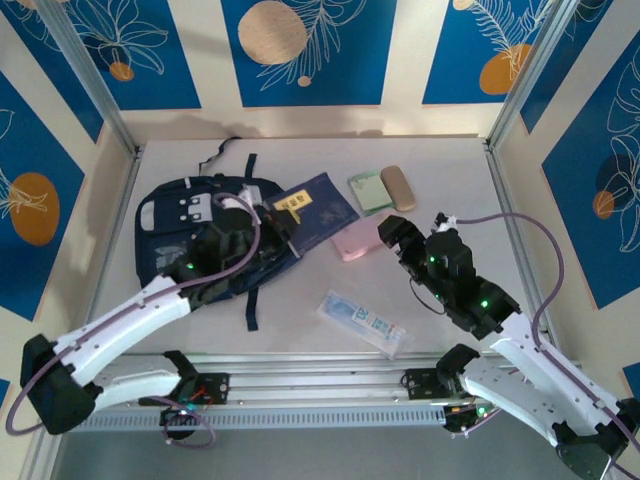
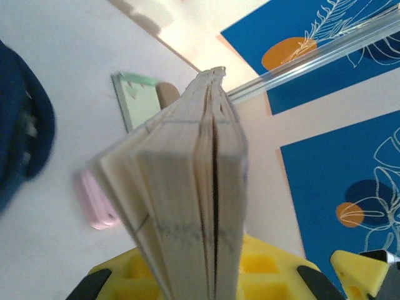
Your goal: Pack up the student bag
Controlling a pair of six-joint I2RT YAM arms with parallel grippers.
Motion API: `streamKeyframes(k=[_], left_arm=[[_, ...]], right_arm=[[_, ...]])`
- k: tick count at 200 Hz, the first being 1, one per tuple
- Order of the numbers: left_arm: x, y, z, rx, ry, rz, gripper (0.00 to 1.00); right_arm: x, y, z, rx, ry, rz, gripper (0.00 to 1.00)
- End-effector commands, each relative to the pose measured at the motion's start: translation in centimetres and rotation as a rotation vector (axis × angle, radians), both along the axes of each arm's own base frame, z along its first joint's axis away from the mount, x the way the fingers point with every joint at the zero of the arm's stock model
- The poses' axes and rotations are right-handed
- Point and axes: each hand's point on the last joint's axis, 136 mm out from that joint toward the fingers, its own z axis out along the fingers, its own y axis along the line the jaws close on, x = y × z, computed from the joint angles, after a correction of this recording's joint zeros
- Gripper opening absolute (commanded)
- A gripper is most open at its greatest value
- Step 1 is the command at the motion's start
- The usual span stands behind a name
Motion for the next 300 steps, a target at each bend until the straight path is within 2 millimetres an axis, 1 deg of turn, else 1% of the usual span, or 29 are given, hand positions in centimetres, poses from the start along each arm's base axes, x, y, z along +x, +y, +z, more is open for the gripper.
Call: streamKeyframes(k=[1,4,14,23,36,43,48,55,63,76,93,120,133,153,175,183,203,224,237,245,251,268,283,300], left_arm=[[-1.6,0.9,1.2,0.301,-0.138,-0.187,0.00],[-1.5,1.1,1.2,0.347,-0.150,-0.201,0.00],[-1.5,1.8,0.4,0.486,-0.134,-0.238,0.00],[-1.5,2.1,0.0,0.537,-0.113,-0.281,0.00],[-2.0,1.5,0.5,0.488,-0.115,-0.367,0.00],[-2.6,0.8,1.5,0.419,-0.153,-0.424,0.00],[-3.2,0.1,2.5,0.356,-0.194,-0.474,0.00],[-3.7,-0.4,3.8,0.289,-0.233,-0.505,0.00],[-4.4,-0.9,4.9,0.237,-0.254,-0.558,0.00],[-6.4,-2.3,6.5,0.145,-0.292,-0.708,0.00],[-6.7,-2.3,7.0,0.128,-0.284,-0.715,0.00],[-7.6,-2.2,8.8,0.017,-0.324,-0.744,0.00],[-7.8,-2.4,9.4,-0.017,-0.330,-0.756,0.00],[-8.2,-2.5,10.3,-0.042,-0.350,-0.776,0.00],[-8.4,-2.4,11.0,-0.058,-0.371,-0.781,0.00],[-8.4,-2.5,11.1,-0.068,-0.373,-0.788,0.00],[-8.3,-2.6,11.0,-0.079,-0.373,-0.788,0.00],[-8.1,-2.8,10.6,-0.084,-0.360,-0.787,0.00],[-7.9,-2.8,10.3,-0.080,-0.354,-0.776,0.00],[-7.7,-2.8,10.1,-0.076,-0.350,-0.772,0.00],[-7.7,-2.8,9.9,-0.075,-0.346,-0.772,0.00],[-7.6,-3.0,9.6,-0.083,-0.335,-0.777,0.00],[-7.7,-3.1,9.5,-0.098,-0.331,-0.782,0.00],[-7.8,-3.1,9.3,-0.107,-0.327,-0.788,0.00]], right_arm=[[-1.1,1.7,1.1,-0.192,-0.156,0.230,0.83],[-1.2,2.0,1.5,-0.202,-0.175,0.263,0.83],[-1.8,3.4,2.4,-0.236,-0.226,0.381,0.82],[-2.4,4.6,3.1,-0.259,-0.251,0.490,0.81],[-2.7,5.4,3.3,-0.275,-0.237,0.586,0.82],[-3.0,5.9,3.4,-0.268,-0.233,0.639,0.83],[-3.1,6.1,3.5,-0.260,-0.231,0.667,0.85],[-3.2,6.1,3.8,-0.246,-0.233,0.690,0.86],[-3.2,5.9,4.1,-0.226,-0.235,0.700,0.88],[-3.4,5.4,4.9,-0.166,-0.251,0.712,0.90],[-3.2,4.6,5.5,-0.065,-0.249,0.719,0.93],[-3.0,4.1,5.0,0.066,-0.219,0.748,0.95],[-3.2,4.3,5.2,0.117,-0.229,0.776,0.95],[-4.0,5.2,6.1,0.199,-0.251,0.864,0.94],[-4.6,5.5,6.9,0.226,-0.284,0.895,0.94],[-4.8,5.6,7.0,0.235,-0.296,0.903,0.93],[-5.2,6.0,7.6,0.283,-0.320,0.939,0.85],[-6.6,7.2,8.4,0.310,-0.348,1.024,0.74],[-7.4,8.1,8.6,0.308,-0.362,1.056,0.71],[-7.7,8.4,8.7,0.304,-0.377,1.060,0.68],[-7.9,8.6,8.9,0.302,-0.386,1.062,0.64],[-8.1,8.7,9.1,0.293,-0.407,1.047,0.57],[-7.7,8.5,9.1,0.282,-0.408,1.015,0.57],[-7.1,8.3,8.6,0.269,-0.396,0.980,0.60]])
